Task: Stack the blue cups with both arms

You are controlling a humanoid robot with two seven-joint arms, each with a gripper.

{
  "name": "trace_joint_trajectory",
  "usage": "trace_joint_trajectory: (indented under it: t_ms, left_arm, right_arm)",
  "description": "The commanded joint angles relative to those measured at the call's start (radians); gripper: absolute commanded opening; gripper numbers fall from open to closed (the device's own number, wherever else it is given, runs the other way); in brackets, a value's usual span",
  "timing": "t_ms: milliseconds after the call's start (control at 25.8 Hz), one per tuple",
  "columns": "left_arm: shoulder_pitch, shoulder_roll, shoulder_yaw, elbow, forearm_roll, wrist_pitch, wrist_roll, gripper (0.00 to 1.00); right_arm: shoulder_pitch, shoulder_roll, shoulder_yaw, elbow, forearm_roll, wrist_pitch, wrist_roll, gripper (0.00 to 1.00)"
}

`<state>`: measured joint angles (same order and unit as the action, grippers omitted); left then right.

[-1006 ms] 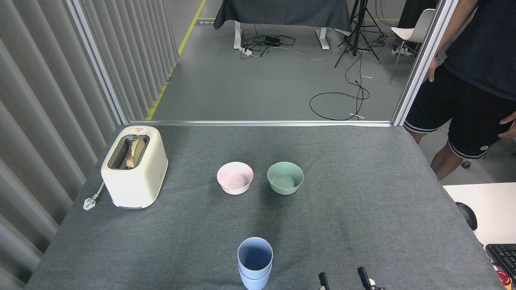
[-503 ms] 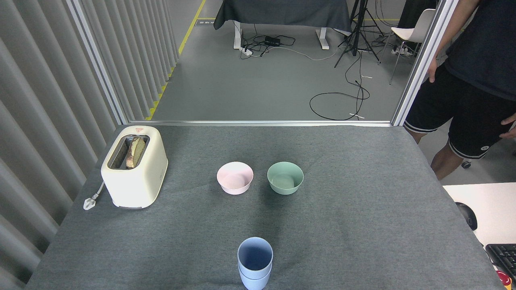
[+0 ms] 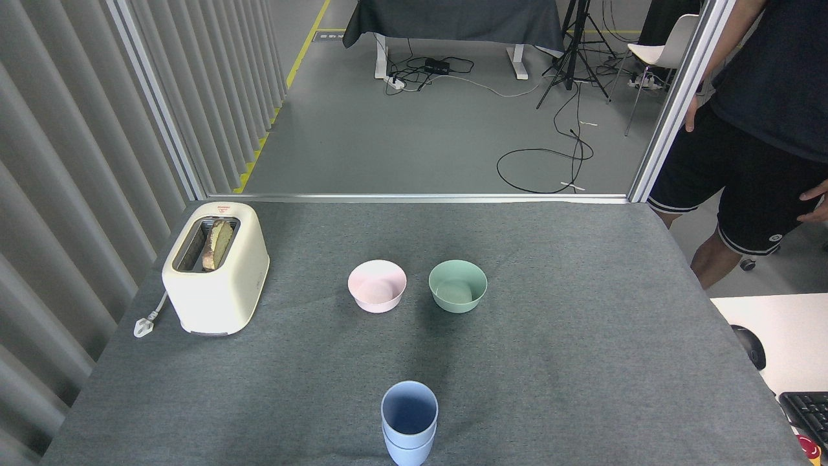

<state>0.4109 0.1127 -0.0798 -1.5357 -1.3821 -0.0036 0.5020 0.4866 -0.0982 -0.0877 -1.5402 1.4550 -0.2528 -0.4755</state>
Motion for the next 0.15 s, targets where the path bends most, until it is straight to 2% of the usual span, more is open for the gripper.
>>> trace_joint_trajectory:
  t_ms: [0,116]
  left_arm:
    - [0.003,0.001,0.000,0.003,0.000,0.001,0.000,1.00]
    - [0.002,-0.002,0.000,0.003,0.001,0.004,-0.002,1.00]
  right_arm:
    - [0.001,0.000,-0.015,-0.003,-0.001,0.000,0.000,1.00]
    - [0.000,0.000,-0.018,-0.006,-0.001,0.000,0.000,1.00]
